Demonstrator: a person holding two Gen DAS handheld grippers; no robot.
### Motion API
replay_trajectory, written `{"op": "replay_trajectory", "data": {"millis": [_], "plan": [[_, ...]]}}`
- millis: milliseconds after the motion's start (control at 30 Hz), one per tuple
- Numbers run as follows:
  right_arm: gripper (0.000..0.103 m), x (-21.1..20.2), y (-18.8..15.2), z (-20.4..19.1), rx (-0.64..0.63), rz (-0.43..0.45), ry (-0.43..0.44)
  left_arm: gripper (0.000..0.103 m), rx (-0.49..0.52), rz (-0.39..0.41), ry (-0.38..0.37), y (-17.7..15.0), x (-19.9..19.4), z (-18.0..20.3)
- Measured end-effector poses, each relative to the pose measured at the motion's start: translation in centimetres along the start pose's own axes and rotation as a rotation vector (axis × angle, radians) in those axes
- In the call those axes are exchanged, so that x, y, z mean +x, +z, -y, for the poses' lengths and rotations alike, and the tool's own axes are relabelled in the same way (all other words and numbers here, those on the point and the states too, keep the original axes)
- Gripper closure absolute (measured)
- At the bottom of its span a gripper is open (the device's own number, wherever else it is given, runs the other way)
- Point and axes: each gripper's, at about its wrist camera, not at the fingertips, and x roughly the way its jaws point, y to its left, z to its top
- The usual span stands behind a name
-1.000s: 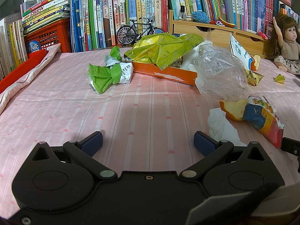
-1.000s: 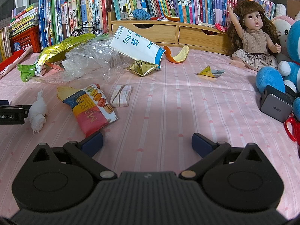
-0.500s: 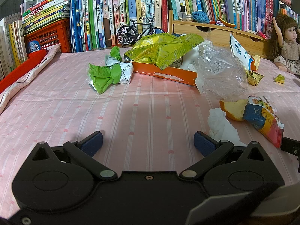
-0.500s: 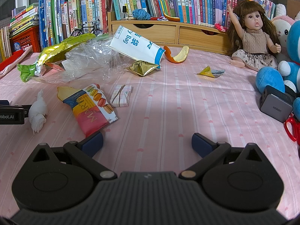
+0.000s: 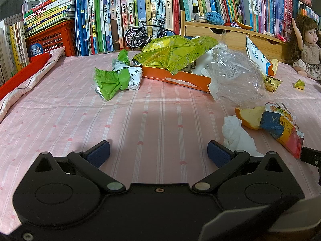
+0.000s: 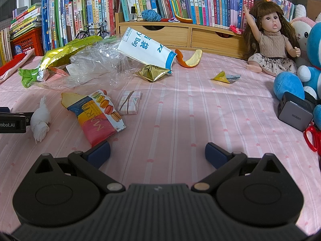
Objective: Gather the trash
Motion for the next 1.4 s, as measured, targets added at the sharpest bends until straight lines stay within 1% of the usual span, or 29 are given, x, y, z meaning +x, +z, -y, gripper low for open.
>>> {"op": "replay_trajectory", "data": {"millis": [100, 200, 333, 467, 533, 600, 733, 833, 967, 1100, 1200, 1233, 1267, 1333, 1400], "plan": [[0.0, -0.2, -0.2, -0.3, -0.015, 0.004, 0.001, 0.0, 0.0, 0.0, 0.0, 0.0, 0.0, 0.0], [0.0, -0.7, -0.1, -0.2, -0.039, 0.018, 0.043, 0.0, 0.0, 0.0, 0.0, 0.0, 0.0, 0.0], [0.0, -2.1, -0.1, -0.1, -0.069, 0.072, 0.111, 0.0, 0.0, 0.0, 0.0, 0.0, 0.0, 0.0], [0.0, -3.3, 0.4, -0.4, -0.127, 0.141, 0.159, 0.0, -0.001, 0.0, 0.0, 0.0, 0.0, 0.0], [0.0, -3.3, 0.8, -0.8, -0.163, 0.148, 0.174, 0.0, -0.001, 0.0, -0.001, 0.0, 0.0, 0.0], [0.002, -3.1, 1.0, -1.3, -0.194, 0.142, 0.177, 0.0, 0.0, 0.0, 0.002, 0.0, 0.0, 0.1], [0.008, -2.0, 1.2, -2.3, -0.234, 0.117, 0.179, 0.0, -0.007, 0.0, 0.002, 0.1, 0.1, 0.0], [0.012, -1.2, 1.3, -2.5, -0.234, 0.093, 0.195, 0.0, -0.019, 0.002, -0.01, -0.5, -0.8, -0.4], [0.019, -0.2, 1.6, -2.7, -0.235, 0.072, 0.218, 0.0, -0.03, 0.02, -0.074, -1.2, -2.6, -0.4], [0.025, 0.2, 1.6, -3.3, -0.275, 0.065, 0.247, 0.001, -0.069, 0.036, -0.127, -1.2, -4.2, -0.5], [0.037, 0.2, 1.7, -3.6, -0.281, 0.062, 0.271, 0.001, -0.116, 0.038, -0.197, -0.8, -5.2, -0.6], [0.045, 0.1, 1.7, -3.6, -0.277, 0.063, 0.277, 0.001, -0.126, 0.043, -0.221, -0.7, -5.5, -0.5], [0.05, 0.0, 1.7, -3.6, -0.273, 0.064, 0.277, 0.001, -0.128, 0.047, -0.239, -0.6, -5.6, -0.3], [0.051, -0.5, 1.6, -3.4, -0.274, 0.076, 0.279, 0.004, -0.112, 0.053, -0.249, -0.3, -5.8, 0.2], [0.052, -1.2, 1.4, -3.0, -0.275, 0.091, 0.279, 0.013, -0.08, 0.05, -0.239, -0.1, -5.6, 1.0]]}}
